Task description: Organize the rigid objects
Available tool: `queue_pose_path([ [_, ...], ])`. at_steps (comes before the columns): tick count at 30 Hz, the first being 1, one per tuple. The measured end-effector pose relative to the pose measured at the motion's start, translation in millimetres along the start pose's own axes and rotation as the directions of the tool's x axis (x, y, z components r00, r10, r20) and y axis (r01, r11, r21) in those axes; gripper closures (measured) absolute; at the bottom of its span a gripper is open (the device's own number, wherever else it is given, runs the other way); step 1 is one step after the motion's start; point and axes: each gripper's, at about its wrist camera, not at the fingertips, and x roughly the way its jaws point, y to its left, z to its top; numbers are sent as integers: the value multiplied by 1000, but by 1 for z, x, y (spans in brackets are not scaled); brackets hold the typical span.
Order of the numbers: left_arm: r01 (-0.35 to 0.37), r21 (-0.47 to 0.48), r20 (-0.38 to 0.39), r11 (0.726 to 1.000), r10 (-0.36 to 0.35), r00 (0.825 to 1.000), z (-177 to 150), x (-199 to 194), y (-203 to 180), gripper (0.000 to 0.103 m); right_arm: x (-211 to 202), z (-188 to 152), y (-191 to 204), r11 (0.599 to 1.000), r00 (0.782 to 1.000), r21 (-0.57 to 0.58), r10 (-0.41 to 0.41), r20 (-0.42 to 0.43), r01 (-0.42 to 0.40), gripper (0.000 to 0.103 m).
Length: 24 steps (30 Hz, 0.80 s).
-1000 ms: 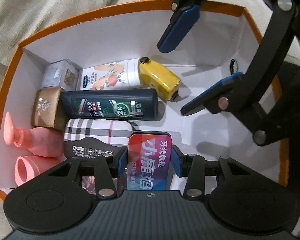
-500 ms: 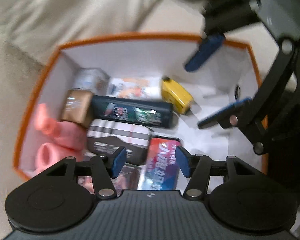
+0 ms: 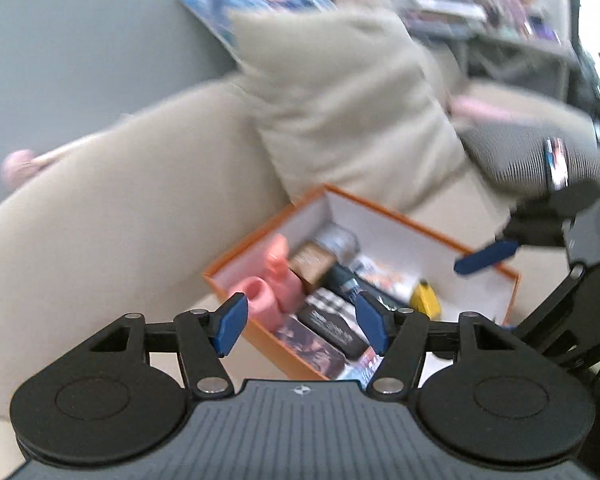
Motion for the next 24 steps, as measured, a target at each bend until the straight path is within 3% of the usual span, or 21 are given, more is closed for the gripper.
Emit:
queue_pose_path([
  [2,-35,-45,44,998,37,998,-5,-20,6,15,-8,2,8,1000,1000,29,-2,30,1,25],
  [6,-152,-130,90,980,164,982,-21,-53,11,7,-18,4,24,996,997,93,-7,81,0,18],
  [9,-275,-189,90,943,296,951,-34,-77,13,5,-26,3,40,992,993,123,-25,120,10,16],
  [11,-343,-246,97,907,375,922,-43,-90,14,3,-34,1,51,990,985,144,-33,168,9,5],
  [12,-363,-279,96,889,402,911,-48,-96,16,3,-39,0,57,987,980,159,-42,194,10,5],
  [14,-374,-361,85,854,430,899,-59,-102,19,3,-46,-2,67,982,970,186,-60,234,16,1],
  [16,-373,-413,58,830,433,899,-71,-101,20,3,-51,-7,77,976,960,214,-92,265,34,2],
  [20,-423,-426,-16,799,461,887,-98,-91,11,3,-56,-25,97,966,933,228,-189,307,120,1],
  [22,-429,-450,-51,783,457,888,-112,-85,6,3,-53,-36,102,958,928,234,-229,293,163,2],
  [24,-412,-489,-96,769,422,901,-125,-79,2,3,-49,-46,101,948,933,264,-247,263,177,2],
])
